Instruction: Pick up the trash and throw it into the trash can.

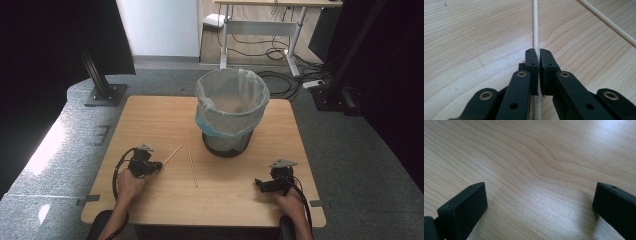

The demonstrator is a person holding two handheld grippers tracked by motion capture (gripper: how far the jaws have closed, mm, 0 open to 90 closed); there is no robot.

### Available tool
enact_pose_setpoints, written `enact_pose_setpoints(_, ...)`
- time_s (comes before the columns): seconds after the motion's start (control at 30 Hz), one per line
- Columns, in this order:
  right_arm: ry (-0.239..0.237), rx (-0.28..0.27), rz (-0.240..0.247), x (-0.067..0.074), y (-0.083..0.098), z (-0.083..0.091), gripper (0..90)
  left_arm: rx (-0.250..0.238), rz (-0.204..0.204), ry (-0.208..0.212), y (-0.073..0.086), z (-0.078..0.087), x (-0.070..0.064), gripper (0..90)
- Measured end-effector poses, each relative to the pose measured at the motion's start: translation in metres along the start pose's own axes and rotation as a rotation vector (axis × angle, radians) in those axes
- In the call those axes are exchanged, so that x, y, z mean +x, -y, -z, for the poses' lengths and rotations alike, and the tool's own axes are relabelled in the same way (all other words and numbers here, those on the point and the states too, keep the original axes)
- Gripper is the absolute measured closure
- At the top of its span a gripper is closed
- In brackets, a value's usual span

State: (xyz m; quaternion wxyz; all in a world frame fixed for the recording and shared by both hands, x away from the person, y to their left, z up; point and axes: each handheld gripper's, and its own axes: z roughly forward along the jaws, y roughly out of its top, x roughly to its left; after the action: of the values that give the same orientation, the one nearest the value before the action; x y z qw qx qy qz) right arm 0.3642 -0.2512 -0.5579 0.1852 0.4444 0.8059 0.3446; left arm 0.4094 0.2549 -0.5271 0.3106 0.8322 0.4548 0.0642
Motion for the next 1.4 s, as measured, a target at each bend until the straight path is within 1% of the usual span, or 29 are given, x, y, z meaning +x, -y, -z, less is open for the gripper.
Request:
enact_pose_setpoints(0.17, 0.000, 0.000, 0.000, 0.000, 0.000, 0.000, 0.0, -0.018, -0.001, 0.028, -0.007, 0.013, 0.004, 86.5)
enact_pose_setpoints(0.2, 0.000, 0.000, 0.000, 0.000, 0.000, 0.000, 0.0, -0.024, -0.002, 0.031, -0.012, 0.020, 0.004, 86.5)
enact_pose_setpoints(0.27, 0.000, 0.000, 0.000, 0.000, 0.000, 0.000, 0.0, -0.028, -0.006, 0.039, -0.017, 0.027, 0.006, 86.5)
enact_pose_setpoints(0.3, 0.000, 0.000, 0.000, 0.000, 0.000, 0.000, 0.0, -0.028, -0.008, 0.037, -0.019, 0.030, 0.007, 86.5)
enact_pose_setpoints(0.33, 0.000, 0.000, 0.000, 0.000, 0.000, 0.000, 0.0, -0.028, -0.008, 0.037, -0.019, 0.030, 0.007, 86.5)
enact_pose_setpoints(0.4, 0.000, 0.000, 0.000, 0.000, 0.000, 0.000, 0.0, -0.032, -0.012, 0.040, -0.024, 0.037, 0.008, 86.5)
enact_pose_setpoints(0.43, 0.000, 0.000, 0.000, 0.000, 0.000, 0.000, 0.0, -0.035, -0.017, 0.039, -0.030, 0.045, 0.009, 86.5)
enact_pose_setpoints(0.5, 0.000, 0.000, -0.001, 0.000, 0.000, 0.000, 0.0, -0.035, -0.024, 0.037, -0.036, 0.053, 0.009, 86.5)
enact_pose_setpoints(0.57, 0.001, 0.000, 0.001, 0.000, 0.000, 0.000, 0.0, -0.040, -0.029, 0.044, -0.042, 0.061, 0.009, 86.5)
enact_pose_setpoints(0.6, 0.001, 0.000, 0.001, 0.000, 0.000, 0.000, 0.0, -0.040, -0.029, 0.044, -0.042, 0.061, 0.009, 86.5)
enact_pose_setpoints(0.73, 0.001, 0.001, 0.000, 0.000, 0.000, 0.000, 0.0, -0.042, -0.036, 0.058, -0.056, 0.076, 0.009, 86.5)
enact_pose_setpoints(0.77, 0.001, 0.002, 0.000, 0.000, 0.000, 0.000, 0.0, -0.048, -0.039, 0.065, -0.064, 0.083, 0.008, 86.5)
enact_pose_setpoints(0.8, 0.001, 0.002, 0.000, 0.000, 0.000, 0.000, 0.0, -0.048, -0.039, 0.065, -0.064, 0.083, 0.008, 86.5)
enact_pose_setpoints(1.07, 0.001, 0.002, 0.002, 0.000, 0.000, 0.000, 0.0, -0.056, -0.081, 0.066, -0.094, 0.110, -0.001, 86.5)
enact_pose_setpoints(1.2, 0.001, 0.001, 0.001, 0.000, 0.000, 0.000, 0.0, -0.068, -0.091, 0.072, -0.110, 0.125, -0.005, 86.5)
enact_pose_setpoints(1.23, 0.001, 0.001, 0.001, 0.000, 0.000, 0.000, 0.0, -0.070, -0.093, 0.074, -0.114, 0.129, -0.006, 86.4)
enact_pose_setpoints(1.27, 0.001, 0.001, 0.001, 0.000, 0.000, 0.000, 0.0, -0.075, -0.100, 0.077, -0.123, 0.136, -0.008, 86.4)
enact_pose_setpoints(1.3, 0.001, 0.001, 0.001, 0.000, 0.000, 0.000, 0.0, -0.075, -0.100, 0.077, -0.123, 0.136, -0.008, 86.5)
enact_pose_setpoints(1.4, 0.001, 0.001, 0.001, 0.000, 0.000, 0.000, 0.0, -0.082, -0.112, 0.074, -0.136, 0.147, -0.013, 86.5)
